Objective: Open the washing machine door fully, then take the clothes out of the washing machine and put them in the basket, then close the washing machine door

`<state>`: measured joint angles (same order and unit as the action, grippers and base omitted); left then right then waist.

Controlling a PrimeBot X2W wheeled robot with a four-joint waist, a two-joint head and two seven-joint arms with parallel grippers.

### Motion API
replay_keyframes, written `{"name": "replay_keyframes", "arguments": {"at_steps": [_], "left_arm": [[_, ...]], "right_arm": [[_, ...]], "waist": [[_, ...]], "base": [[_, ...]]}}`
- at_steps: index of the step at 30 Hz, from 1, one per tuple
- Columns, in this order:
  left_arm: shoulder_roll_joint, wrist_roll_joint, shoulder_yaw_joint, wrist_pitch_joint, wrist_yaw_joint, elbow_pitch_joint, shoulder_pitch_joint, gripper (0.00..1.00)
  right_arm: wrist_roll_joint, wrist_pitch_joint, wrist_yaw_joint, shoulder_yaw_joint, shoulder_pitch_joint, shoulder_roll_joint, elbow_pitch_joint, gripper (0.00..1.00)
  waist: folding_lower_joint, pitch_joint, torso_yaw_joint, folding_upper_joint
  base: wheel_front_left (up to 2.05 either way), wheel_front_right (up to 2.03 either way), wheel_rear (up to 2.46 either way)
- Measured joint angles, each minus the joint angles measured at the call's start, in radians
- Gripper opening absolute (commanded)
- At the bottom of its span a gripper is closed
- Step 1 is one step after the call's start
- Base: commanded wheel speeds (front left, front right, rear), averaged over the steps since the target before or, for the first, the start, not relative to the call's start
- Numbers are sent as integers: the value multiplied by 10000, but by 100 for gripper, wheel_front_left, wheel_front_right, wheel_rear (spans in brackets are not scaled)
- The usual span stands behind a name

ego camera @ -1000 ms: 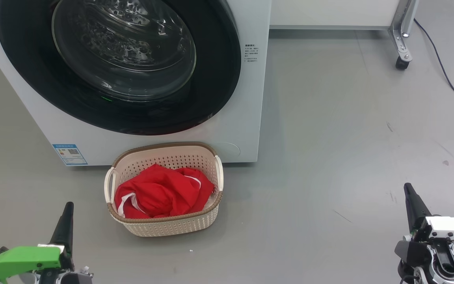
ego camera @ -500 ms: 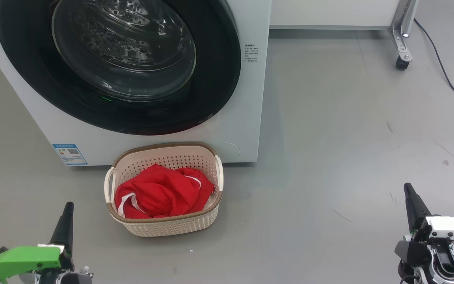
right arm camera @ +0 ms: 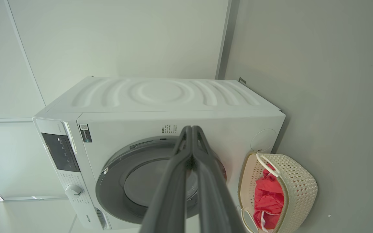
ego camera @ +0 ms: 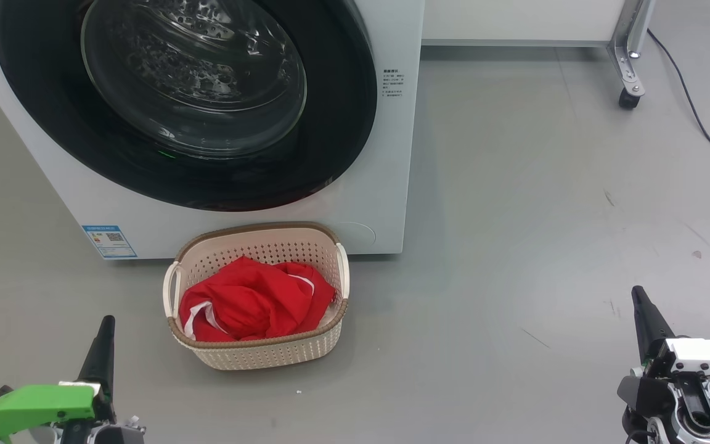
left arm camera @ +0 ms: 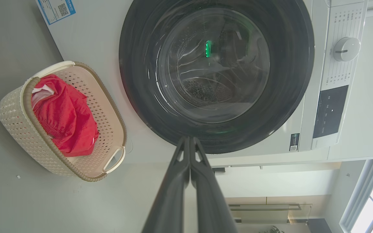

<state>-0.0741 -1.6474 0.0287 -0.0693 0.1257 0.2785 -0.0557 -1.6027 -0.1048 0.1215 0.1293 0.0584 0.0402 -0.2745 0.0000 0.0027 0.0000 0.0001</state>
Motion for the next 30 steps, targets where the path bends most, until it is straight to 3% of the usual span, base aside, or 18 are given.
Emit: {"name": "replay_keyframes", "arguments": {"at_steps": [30], "left_arm": [[19, 2, 21, -2, 0, 0, -5, 0]], "right_arm": [[0, 0, 0, 6, 1, 0, 2, 0]], "waist": [[0, 1, 1, -1]], "base": [[0, 0, 0]]}}
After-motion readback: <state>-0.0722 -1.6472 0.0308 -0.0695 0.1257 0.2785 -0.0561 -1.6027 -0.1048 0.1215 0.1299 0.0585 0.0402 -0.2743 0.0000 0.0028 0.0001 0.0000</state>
